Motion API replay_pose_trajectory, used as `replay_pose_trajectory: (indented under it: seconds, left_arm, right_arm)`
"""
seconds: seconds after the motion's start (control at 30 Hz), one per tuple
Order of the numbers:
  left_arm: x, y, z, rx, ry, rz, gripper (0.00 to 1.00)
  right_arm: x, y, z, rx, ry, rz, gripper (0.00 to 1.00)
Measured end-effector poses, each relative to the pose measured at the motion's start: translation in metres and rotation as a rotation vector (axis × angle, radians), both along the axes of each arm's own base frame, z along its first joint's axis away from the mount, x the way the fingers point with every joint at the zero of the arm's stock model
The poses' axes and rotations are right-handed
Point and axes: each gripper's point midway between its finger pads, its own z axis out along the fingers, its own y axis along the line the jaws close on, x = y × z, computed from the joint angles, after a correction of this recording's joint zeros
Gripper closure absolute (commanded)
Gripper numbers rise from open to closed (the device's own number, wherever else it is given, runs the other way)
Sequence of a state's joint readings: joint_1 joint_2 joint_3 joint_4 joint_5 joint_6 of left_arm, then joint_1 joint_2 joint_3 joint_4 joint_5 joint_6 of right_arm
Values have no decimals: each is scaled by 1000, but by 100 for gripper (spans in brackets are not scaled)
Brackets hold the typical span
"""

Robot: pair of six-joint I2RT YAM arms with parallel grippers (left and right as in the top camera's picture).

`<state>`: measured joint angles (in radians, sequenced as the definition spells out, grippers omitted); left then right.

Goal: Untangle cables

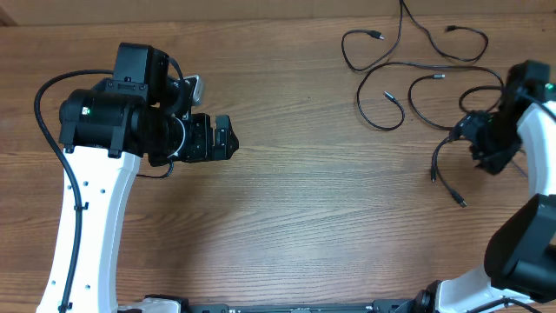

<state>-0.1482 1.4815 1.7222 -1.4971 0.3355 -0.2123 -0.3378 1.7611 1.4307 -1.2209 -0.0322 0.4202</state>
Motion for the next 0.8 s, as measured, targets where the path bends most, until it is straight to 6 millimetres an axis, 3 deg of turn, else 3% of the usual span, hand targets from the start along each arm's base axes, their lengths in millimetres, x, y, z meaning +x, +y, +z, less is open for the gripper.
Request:
replay_pose_trajectory:
  seconds: [0.17,0.3,0.37,0.47,0.63,0.8]
  left_arm:
    - [0,0,0,0,-2,0,0]
    - [2,0,1,-1,-7,0,0]
    - [2,0,1,-1,-9,0,0]
    - [2,0,1,-1,-8,0,1]
    - [2,0,1,-1,-8,0,0]
    - [2,0,1,-1,-8,0,0]
  right_arm:
    - [1,1,-39,-3,-30,5,38]
    - [9,2,-55,3,-85,13,54]
    - [13,4,-58,4,-110,18,54]
    - [26,7,-61,-8,-154,63,44]
    - [48,18,-66,-39,-213,194,44]
    - [54,29,-70,-75,-208,302,45]
